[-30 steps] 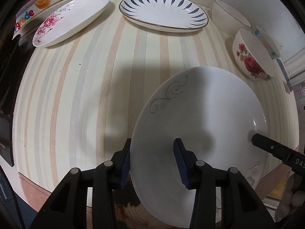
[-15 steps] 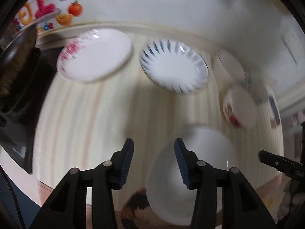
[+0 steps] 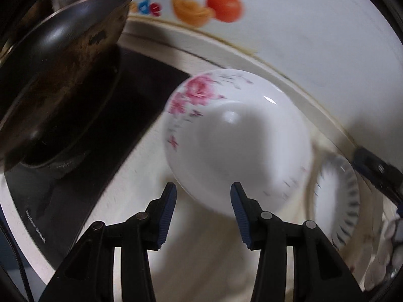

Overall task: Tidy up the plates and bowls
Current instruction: 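Open both grippers and grasp the pink-flower plate rim with both, then carry the pink-flower plate with both grippers and lower it onto the white plate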

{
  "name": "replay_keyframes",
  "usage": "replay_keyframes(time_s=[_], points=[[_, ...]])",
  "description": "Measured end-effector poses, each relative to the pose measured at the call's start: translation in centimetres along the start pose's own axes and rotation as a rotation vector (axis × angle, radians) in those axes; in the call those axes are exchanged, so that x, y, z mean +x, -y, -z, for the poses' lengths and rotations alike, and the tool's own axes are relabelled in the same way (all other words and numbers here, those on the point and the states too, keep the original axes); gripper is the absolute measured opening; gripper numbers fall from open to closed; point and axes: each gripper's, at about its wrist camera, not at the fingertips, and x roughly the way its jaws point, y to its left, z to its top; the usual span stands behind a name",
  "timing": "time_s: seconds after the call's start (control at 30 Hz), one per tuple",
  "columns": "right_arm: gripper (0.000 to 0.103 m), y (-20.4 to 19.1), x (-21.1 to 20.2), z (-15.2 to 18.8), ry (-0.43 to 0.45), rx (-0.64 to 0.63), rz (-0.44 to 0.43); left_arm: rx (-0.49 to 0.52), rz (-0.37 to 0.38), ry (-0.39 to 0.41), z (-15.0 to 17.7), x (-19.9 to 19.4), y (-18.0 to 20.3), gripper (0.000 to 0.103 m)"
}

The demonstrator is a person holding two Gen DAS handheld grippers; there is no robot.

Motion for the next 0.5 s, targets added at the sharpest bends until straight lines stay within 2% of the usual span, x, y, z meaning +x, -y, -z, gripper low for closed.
replay_keyframes(time_s=[0.13,0.27,0.3,0.4,0.5], points=[[0.050,-0.1,6.0,-3.6,-0.032,-0.014,0.026,-0.023,-0.042,-0.010,-0.9,1.6,-0.6,0.042],[0.035,0.3,9.7,-5.0,-0.058,-0.025,0.036,-0.019,-0.056,-0.036,-1.2,3.2,-0.8,0.042],[0.029,0.1,10.3,-5.2,-0.051,-0.034,0.047,-0.022,-0.048,-0.042,-1.2,3.6,-0.8,0.042],[0.024,0.1,11.4,-4.6,-0.054,-0.055,0.061,-0.037,-0.019,-0.038,-1.0,3.9,-1.1,0.039],[0.022,0.4,11.9,-4.4,-0.040,-0.035,0.056,-0.052,-0.036,-0.019,-0.5,3.7,-1.2,0.032]])
